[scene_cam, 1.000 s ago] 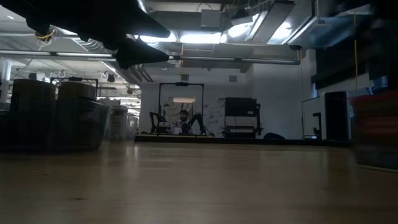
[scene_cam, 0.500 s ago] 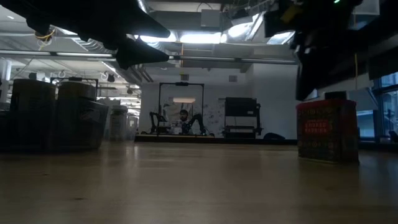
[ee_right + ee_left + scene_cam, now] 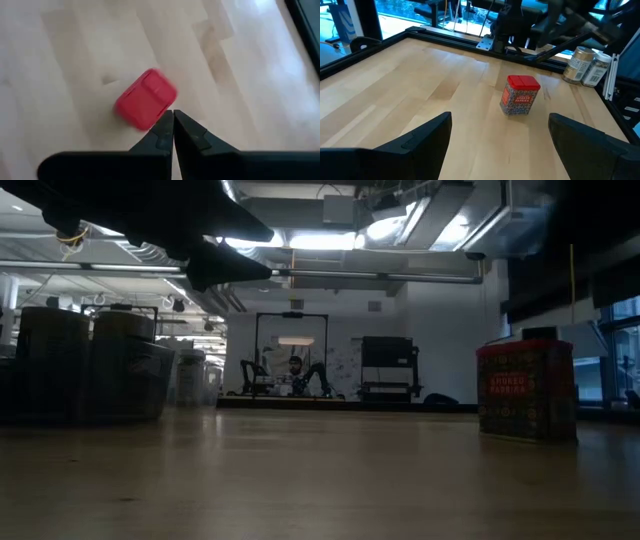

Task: Sort spices by type
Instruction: Put the red spice can into the gray bin

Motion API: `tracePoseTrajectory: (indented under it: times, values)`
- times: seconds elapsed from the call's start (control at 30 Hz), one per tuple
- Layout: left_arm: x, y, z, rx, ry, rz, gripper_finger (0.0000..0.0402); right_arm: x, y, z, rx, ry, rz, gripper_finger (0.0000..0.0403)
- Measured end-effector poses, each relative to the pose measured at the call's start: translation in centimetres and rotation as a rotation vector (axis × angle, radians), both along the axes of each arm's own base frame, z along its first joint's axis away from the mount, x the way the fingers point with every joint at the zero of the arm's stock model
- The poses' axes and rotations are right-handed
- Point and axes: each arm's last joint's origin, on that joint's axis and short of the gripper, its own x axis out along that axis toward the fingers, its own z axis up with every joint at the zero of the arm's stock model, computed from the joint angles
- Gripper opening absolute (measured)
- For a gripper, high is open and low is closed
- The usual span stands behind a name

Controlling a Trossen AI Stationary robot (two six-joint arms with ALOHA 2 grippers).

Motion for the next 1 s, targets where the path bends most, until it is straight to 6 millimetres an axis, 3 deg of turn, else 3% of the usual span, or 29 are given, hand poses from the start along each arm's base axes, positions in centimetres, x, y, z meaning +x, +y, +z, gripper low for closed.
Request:
tracePoseTrajectory:
  times: [0.17,0.27,0.5,0.6,0.77,0.9,1.0]
  values:
    - [0.0,0.0,0.0,-0.001,-0.002,0.001,0.0315,-3.7,2.2,-1.2,0.038,-0.119,-0.074,0.0014]
    - [0.0,0.0,0.0,0.000,-0.002,0.003,0.0315,-4.8,3.1,-2.3,0.081,-0.149,-0.117,0.0014]
    - [0.0,0.0,0.0,0.001,-0.003,0.007,0.0315,-3.9,3.7,-3.2,0.223,-0.227,-0.179,0.0038]
    - [0.0,0.0,0.0,-0.001,-0.003,0.008,0.0315,-3.6,3.8,-3.2,0.255,-0.224,-0.187,0.0091]
    - [0.0,0.0,0.0,-0.006,-0.004,0.009,0.0315,-3.3,3.8,-3.8,0.172,-0.296,-0.217,0.0230]
    - [0.0,0.0,0.0,-0.018,-0.006,0.013,0.0315,-2.0,3.3,-5.0,0.116,-0.310,-0.271,0.0336]
    - [0.0,0.0,0.0,-0.020,-0.006,0.013,0.0315,-1.0,2.9,-6.0,0.079,-0.296,-0.294,0.0387]
